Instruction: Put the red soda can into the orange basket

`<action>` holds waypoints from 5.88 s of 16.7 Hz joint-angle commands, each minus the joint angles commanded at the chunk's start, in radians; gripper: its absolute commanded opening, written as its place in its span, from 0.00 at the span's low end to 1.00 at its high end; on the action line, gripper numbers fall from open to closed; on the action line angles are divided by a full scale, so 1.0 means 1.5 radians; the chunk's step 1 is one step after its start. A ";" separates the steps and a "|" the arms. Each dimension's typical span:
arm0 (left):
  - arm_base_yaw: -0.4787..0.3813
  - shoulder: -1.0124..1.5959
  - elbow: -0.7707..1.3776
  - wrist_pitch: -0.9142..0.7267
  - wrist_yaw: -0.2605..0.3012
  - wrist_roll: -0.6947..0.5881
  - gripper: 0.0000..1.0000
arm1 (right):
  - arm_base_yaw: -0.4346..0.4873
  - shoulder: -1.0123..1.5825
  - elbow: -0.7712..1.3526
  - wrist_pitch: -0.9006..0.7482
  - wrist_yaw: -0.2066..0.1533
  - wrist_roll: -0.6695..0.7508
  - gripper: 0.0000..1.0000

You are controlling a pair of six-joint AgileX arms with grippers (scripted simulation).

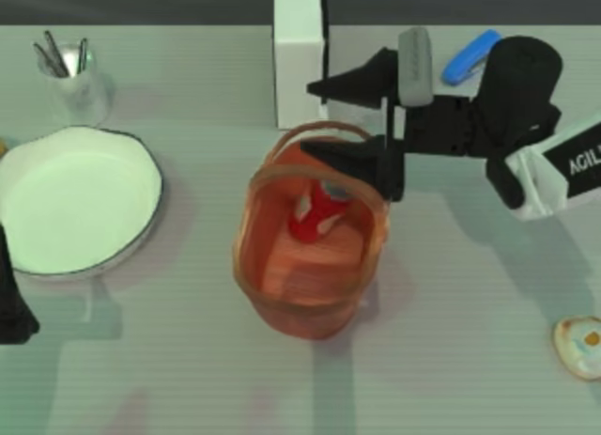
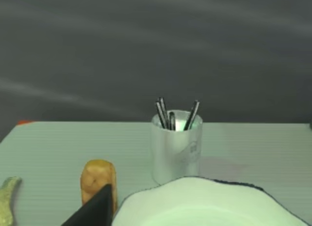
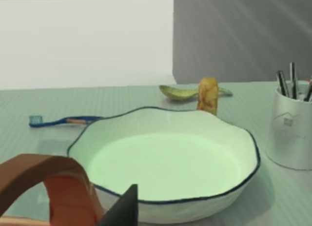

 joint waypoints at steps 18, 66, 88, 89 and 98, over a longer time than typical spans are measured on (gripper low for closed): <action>-0.117 0.328 0.286 -0.283 0.015 0.177 1.00 | -0.040 -0.291 -0.207 -0.175 0.137 -0.011 1.00; -0.464 1.511 1.443 -0.979 0.002 0.793 0.40 | -0.218 -1.532 -0.804 -0.744 0.740 -0.019 1.00; -0.464 1.511 1.443 -0.979 0.002 0.793 0.00 | -0.218 -1.532 -0.804 -0.744 0.740 -0.019 1.00; -0.464 1.511 1.443 -0.979 0.002 0.793 0.00 | -0.218 -1.532 -0.804 -0.744 0.740 -0.019 1.00; -0.464 1.511 1.443 -0.979 0.002 0.793 0.00 | -0.218 -1.532 -0.804 -0.744 0.740 -0.019 1.00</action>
